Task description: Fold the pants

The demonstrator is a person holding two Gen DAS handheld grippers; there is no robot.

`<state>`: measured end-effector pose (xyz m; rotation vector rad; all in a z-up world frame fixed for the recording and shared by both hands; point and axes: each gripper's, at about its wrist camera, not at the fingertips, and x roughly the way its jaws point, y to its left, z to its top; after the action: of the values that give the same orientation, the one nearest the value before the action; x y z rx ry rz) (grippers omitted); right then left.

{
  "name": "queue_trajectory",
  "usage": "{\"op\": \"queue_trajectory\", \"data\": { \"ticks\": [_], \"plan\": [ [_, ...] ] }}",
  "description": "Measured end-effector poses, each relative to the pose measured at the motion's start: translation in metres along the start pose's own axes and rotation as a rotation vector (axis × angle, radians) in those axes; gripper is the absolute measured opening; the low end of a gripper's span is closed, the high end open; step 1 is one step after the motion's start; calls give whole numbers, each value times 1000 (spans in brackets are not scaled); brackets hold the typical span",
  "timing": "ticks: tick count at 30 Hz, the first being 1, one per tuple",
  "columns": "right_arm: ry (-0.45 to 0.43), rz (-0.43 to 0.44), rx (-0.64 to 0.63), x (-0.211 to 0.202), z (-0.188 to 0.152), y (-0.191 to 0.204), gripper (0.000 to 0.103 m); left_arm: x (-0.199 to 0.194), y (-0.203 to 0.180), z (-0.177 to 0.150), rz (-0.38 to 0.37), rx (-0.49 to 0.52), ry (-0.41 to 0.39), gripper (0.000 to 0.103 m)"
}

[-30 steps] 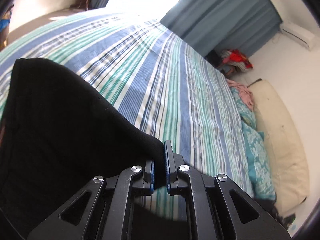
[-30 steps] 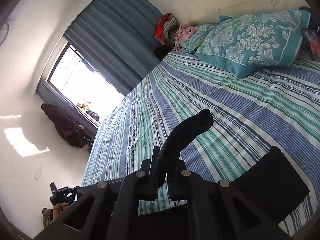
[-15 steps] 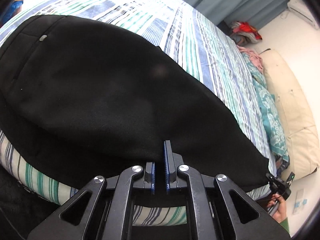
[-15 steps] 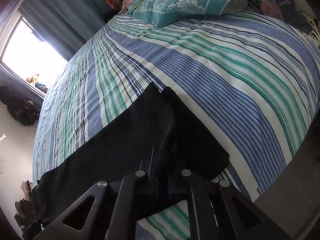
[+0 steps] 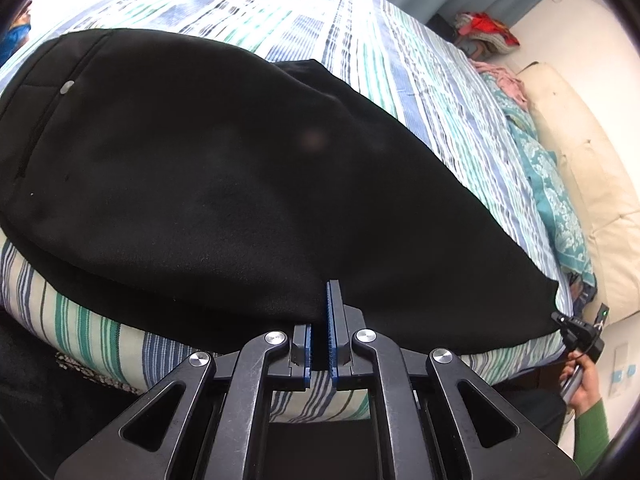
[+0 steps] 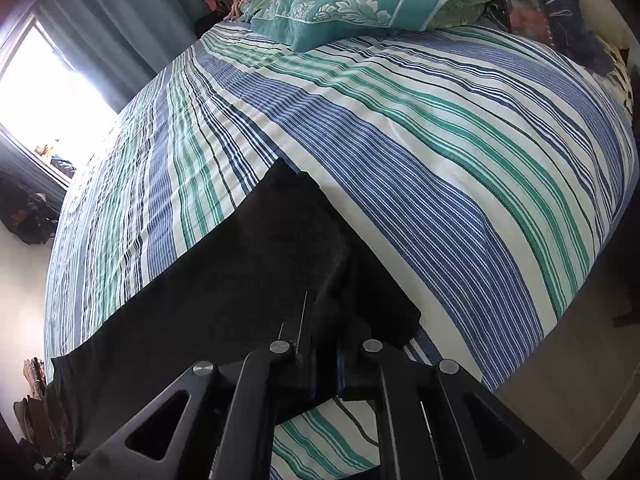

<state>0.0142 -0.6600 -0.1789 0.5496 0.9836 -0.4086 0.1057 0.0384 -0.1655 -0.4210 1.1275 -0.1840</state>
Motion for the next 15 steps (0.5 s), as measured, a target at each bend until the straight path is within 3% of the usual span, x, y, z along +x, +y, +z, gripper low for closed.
{"op": "queue_trajectory", "data": {
  "ticks": [6, 12, 15],
  "plan": [
    [1, -16, 2, 2, -4, -4, 7, 7, -1, -3, 33, 18, 19, 4],
    [-8, -87, -68, 0, -4, 9, 7, 6, -3, -7, 43, 27, 28, 4],
    [-15, -107, -71, -2, -5, 9, 17, 7, -7, -8, 46, 31, 35, 6]
  ]
}}
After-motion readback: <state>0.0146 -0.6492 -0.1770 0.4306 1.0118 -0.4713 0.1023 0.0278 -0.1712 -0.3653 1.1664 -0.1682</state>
